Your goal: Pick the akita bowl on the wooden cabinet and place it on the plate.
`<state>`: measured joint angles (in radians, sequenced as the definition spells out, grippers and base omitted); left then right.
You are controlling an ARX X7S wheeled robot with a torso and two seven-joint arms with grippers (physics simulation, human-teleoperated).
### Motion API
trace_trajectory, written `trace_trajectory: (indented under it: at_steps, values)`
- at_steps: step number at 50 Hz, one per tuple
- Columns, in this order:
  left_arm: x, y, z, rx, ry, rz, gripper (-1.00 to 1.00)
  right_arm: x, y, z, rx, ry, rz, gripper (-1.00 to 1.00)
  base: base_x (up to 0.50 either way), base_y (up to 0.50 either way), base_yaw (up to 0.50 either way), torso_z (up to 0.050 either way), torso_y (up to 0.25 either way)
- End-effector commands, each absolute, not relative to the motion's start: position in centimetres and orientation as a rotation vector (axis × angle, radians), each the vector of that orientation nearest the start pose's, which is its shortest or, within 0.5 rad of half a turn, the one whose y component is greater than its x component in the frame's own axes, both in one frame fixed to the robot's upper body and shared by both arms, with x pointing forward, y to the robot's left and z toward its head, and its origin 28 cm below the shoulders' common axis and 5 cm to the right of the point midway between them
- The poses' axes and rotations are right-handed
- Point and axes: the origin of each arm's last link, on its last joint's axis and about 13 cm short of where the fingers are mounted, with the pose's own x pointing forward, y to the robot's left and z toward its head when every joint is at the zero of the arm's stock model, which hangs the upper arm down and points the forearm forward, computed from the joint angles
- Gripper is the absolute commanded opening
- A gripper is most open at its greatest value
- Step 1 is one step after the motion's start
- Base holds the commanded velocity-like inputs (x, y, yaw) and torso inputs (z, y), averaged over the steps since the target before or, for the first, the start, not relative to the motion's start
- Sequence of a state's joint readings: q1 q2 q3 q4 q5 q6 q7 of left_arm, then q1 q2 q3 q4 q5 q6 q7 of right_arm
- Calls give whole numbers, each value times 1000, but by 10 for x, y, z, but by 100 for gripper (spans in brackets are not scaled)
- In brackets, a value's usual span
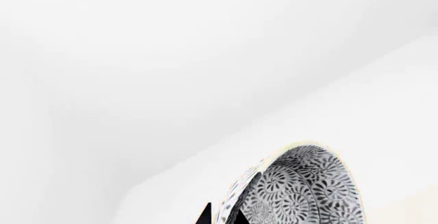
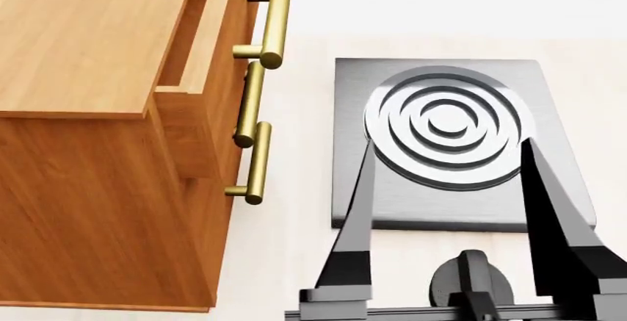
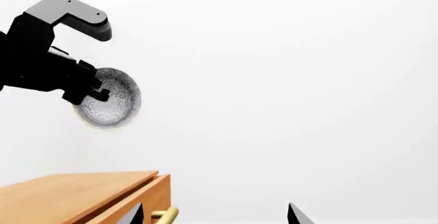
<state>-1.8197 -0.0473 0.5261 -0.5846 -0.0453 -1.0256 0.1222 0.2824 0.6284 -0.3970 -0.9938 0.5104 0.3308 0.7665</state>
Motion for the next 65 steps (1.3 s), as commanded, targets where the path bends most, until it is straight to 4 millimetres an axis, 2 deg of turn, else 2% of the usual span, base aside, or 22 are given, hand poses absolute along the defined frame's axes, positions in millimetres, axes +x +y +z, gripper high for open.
trace_trajectory:
  at_steps: [1,18,34,54,65]
  values:
    - [336,152,451,599,-305,-163,-100,158,-89,205,98,-589,81,100,0,0,0,0,0]
    - [319,138,445,677,-386,-306,-100,150,-92,215,200,-576,100,100,0,0,0,0,0]
    - [310,139,432,688,-458,-424,-100,149,-94,217,270,-540,128,100,0,0,0,0,0]
    - [300,137,405,807,-517,-557,-100,148,-91,217,255,-527,142,100,0,0,0,0,0]
    - [298,133,399,837,-522,-591,-100,148,-91,217,253,-529,147,100,0,0,0,0,0]
